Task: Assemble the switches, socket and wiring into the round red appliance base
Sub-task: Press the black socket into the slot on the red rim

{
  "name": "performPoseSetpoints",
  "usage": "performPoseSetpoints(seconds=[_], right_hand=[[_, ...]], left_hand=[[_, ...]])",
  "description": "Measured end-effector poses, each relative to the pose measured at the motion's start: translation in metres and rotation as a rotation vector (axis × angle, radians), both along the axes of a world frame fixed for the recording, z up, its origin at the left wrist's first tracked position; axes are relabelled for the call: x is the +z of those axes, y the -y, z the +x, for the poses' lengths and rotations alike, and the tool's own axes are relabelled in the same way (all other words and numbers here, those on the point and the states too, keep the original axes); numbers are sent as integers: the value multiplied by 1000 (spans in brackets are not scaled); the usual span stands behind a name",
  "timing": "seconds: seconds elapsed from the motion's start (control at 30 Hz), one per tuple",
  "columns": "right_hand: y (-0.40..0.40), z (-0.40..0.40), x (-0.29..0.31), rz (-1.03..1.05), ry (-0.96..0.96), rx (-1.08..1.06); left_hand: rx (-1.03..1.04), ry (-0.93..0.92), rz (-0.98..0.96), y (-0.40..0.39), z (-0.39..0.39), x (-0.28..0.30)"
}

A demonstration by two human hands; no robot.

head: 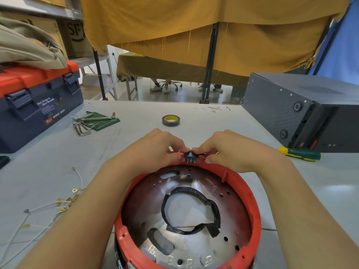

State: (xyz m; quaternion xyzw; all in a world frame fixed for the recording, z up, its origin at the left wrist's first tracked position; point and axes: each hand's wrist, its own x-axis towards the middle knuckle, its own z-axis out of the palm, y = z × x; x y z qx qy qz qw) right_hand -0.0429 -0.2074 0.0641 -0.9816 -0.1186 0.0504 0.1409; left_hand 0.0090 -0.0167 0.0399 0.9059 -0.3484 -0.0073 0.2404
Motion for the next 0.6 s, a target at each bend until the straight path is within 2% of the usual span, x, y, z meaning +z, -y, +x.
performPoseSetpoints(seconds=[0.6], right_hand=[[-3,0,-3,-18,-6,-1]], left_hand=[[-8,48,117,3,-1,-3]])
